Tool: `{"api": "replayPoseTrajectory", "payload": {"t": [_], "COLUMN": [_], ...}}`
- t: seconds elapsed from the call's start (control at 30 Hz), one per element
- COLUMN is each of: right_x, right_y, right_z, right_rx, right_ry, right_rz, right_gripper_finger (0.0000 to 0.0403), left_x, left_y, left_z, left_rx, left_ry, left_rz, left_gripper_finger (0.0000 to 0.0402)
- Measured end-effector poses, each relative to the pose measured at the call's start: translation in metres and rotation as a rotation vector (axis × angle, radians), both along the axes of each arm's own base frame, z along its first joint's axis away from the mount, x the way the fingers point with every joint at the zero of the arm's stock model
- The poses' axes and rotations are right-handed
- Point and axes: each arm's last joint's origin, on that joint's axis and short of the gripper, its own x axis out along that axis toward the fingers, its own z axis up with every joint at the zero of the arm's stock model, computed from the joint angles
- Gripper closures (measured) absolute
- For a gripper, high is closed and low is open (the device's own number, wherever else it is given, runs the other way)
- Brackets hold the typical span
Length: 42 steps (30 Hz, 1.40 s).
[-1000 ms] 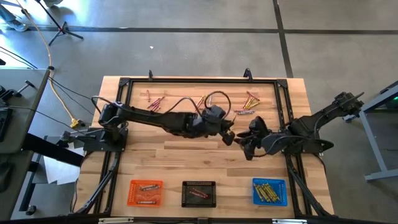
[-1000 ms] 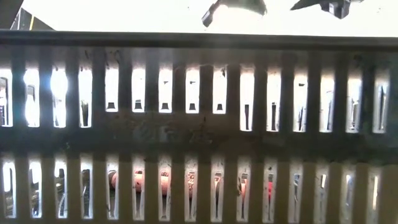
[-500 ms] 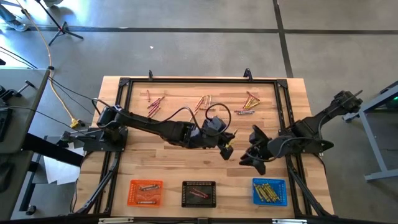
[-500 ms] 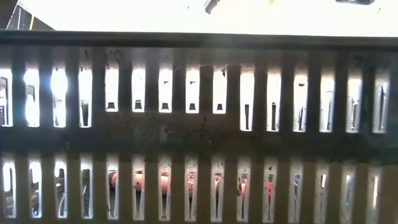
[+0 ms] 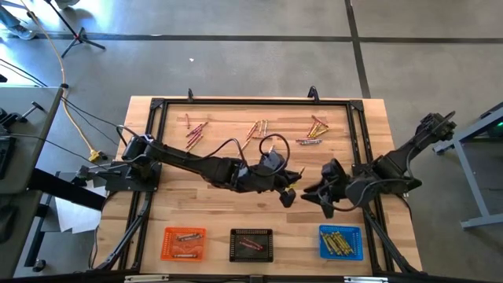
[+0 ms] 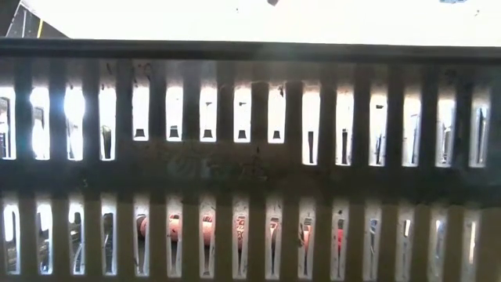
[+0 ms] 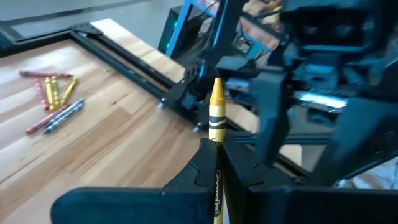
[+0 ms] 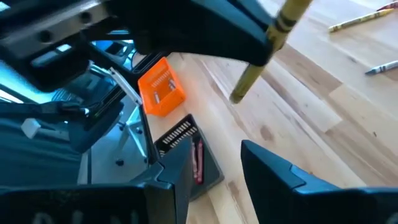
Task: Sort crayons
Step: Put the yellow crayon into the blue bin
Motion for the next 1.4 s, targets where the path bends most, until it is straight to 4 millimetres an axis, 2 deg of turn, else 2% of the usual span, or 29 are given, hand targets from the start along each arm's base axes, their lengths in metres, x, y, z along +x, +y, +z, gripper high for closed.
{"api": "replayPoseTrajectory", "payload": {"t": [0.27,0.63,0.9,1.0,1.1,1.27,1.4], "right_x": [0.001,0.008,0.018,0.02,0.021,0.021,0.016], "right_y": [-0.003,-0.016,-0.025,-0.028,-0.03,-0.032,-0.034], "right_z": [0.001,0.002,0.009,0.009,0.009,0.009,0.01], "right_rx": [-0.088,-0.137,-0.181,-0.183,-0.17,-0.173,-0.154], "right_ry": [-0.037,-0.058,-0.111,-0.109,-0.108,-0.106,-0.096], "right_rz": [-0.067,-0.17,-0.16,-0.169,-0.184,-0.189,-0.179], "right_gripper_finger": [0.0276,0.0225,0.0223,0.0239,0.0275,0.0379,0.0385], "left_x": [0.001,0.002,0.002,0.003,0.003,0.003,0.003], "left_y": [-0.003,-0.002,0.004,0.008,0.009,0.009,0.009], "left_z": [0.006,0.007,0.011,0.011,0.01,0.01,0.009], "left_rx": [-0.02,-0.021,-0.017,0.002,0.014,0.048,0.056], "left_ry": [-0.066,-0.075,-0.088,-0.082,-0.076,-0.067,-0.056], "left_rz": [-0.006,0.0,0.017,0.02,0.021,0.017,0.022], "left_gripper_finger": [0.0401,0.0401,0.0401,0.0401,0.04,0.0389,0.037]}}
